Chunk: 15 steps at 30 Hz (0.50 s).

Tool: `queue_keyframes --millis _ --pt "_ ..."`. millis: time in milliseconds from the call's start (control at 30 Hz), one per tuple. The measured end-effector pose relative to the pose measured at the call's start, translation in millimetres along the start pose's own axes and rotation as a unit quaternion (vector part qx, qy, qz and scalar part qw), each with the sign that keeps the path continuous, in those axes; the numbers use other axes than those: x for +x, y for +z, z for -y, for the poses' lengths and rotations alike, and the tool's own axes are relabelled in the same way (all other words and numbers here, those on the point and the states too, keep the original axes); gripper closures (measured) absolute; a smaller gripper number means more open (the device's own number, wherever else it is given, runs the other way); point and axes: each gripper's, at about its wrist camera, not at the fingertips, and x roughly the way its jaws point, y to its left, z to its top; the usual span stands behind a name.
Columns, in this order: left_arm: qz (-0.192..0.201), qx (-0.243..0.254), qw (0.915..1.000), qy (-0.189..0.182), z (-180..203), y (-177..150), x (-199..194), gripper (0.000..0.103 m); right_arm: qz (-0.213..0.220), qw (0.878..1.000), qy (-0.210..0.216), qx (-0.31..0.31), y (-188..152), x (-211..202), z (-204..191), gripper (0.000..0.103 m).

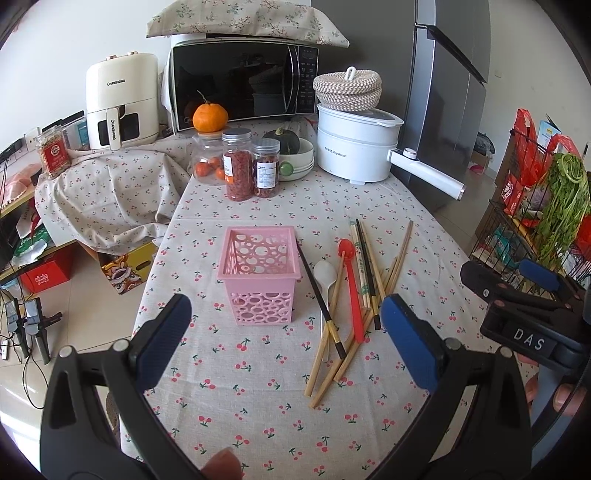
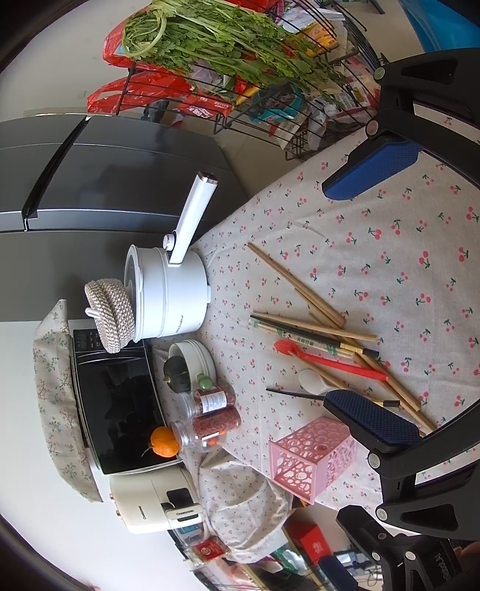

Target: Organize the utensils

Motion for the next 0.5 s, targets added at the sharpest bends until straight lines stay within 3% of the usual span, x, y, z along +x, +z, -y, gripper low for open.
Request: queue_keyframes --millis 500 --pt "-0.002 0.000 1.0000 -0.005 -0.7 -4.5 -0.3 0.001 -0.002 1.000 0.001 0.001 -1.4 0.8 -0.5 0.000"
